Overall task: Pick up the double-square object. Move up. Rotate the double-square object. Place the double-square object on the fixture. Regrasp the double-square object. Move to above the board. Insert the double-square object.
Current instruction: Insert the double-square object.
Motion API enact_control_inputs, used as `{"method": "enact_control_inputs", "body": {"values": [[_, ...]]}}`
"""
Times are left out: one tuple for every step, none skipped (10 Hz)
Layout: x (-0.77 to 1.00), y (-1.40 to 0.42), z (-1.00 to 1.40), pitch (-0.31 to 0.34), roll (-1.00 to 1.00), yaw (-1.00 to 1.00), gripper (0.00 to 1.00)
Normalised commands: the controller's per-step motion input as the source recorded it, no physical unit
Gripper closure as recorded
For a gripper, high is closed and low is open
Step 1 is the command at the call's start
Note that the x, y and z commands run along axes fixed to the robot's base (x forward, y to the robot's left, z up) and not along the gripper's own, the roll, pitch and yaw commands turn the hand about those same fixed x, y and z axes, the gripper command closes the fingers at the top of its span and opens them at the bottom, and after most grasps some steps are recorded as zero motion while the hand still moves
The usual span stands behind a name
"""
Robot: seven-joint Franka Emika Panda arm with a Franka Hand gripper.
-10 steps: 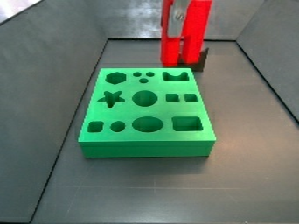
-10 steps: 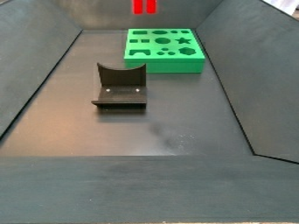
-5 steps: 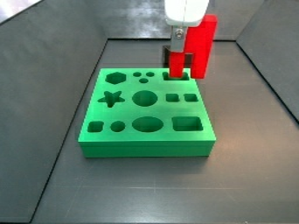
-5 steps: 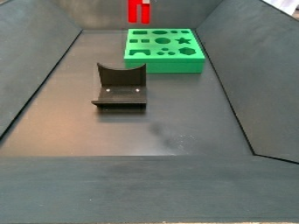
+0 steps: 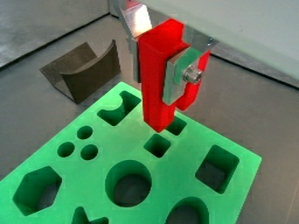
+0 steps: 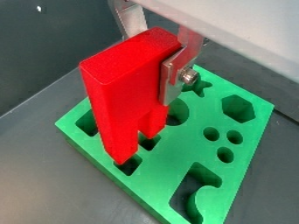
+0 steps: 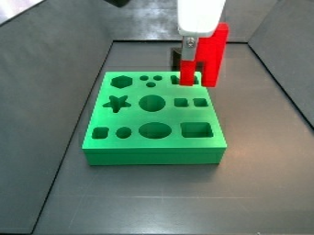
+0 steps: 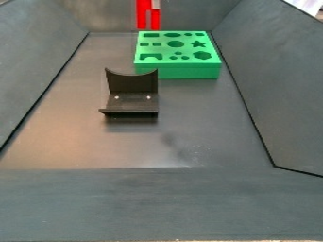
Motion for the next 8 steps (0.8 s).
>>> {"method": "enact_control_inputs", "body": {"values": [[0.07,0.00,-0.09,-0.021,-0.05,-0.02,1.00],[0.12,0.00,-0.12,-0.010,-0.04,-0.04,1.00],[0.23,0.05,-0.18,0.000,-0.02,-0.03,1.00],[0.22,0.08,-0.19,0.000,-0.01,-0.01,1.00],[0.11,0.08,-0.14,0.000,-0.03,0.00,1.00],[-0.03,0.00,0.00,0.000,0.00,0.00,1.00],[-0.15,0.00,-0.32,-0.030,0.00,0.09,1.00],[-0.31,-0.07,-0.44,-0.036,0.00,0.29,1.00]]}}
